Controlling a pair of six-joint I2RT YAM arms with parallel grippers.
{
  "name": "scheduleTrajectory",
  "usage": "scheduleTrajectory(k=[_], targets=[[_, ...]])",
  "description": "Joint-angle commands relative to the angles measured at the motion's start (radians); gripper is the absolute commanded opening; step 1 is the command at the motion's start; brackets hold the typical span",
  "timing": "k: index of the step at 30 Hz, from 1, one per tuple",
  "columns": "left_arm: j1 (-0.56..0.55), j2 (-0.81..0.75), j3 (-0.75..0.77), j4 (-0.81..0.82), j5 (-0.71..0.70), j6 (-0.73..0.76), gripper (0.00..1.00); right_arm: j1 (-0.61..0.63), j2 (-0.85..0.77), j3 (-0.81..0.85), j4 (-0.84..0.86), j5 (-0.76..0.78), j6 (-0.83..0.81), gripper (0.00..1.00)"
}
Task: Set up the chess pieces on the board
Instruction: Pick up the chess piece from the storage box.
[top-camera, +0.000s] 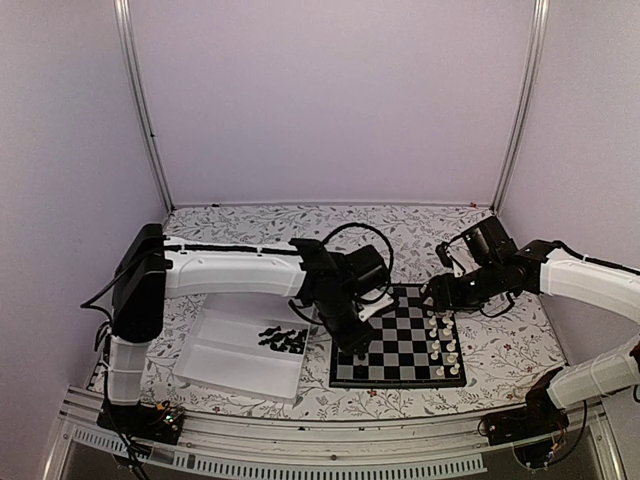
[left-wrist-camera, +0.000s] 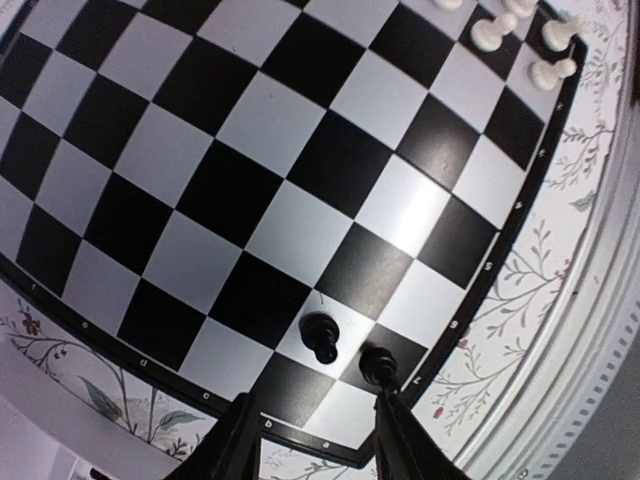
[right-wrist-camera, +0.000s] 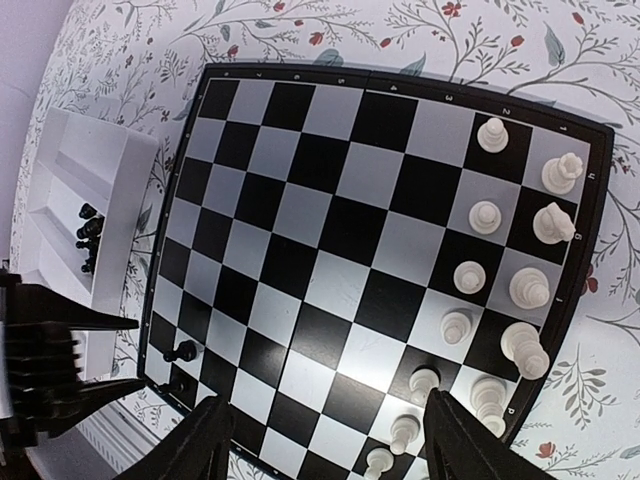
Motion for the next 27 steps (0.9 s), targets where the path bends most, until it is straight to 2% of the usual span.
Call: scheduleTrajectory(k=[1, 4, 10, 18, 27], targets=[[0.029, -0.110, -0.011, 0.021, 0.060, 0.022, 0.42, -0.003, 0.005, 0.019, 0.028, 0.003, 0.013, 0.68], [0.043, -0.150, -0.009, 0.027, 0.072, 0.028, 0.47, -0.003, 0.012, 0.028, 0.028, 0.003, 0.011, 0.68], [0.065, -0.259, -0.055, 0.047, 0.011, 0.030, 0.48, -0.002, 0.029, 0.038, 0.039, -0.004, 0.009, 0.68], [0.181, -0.375, -0.257, 0.018, -0.174, -0.065, 0.49, -0.003, 0.034, 0.040, 0.052, -0.032, 0.011, 0.68], [0.292, -0.369, -0.395, 0.005, -0.233, -0.169, 0.41, -0.003, 0.073, 0.066, 0.055, -0.057, -0.009, 0.68]])
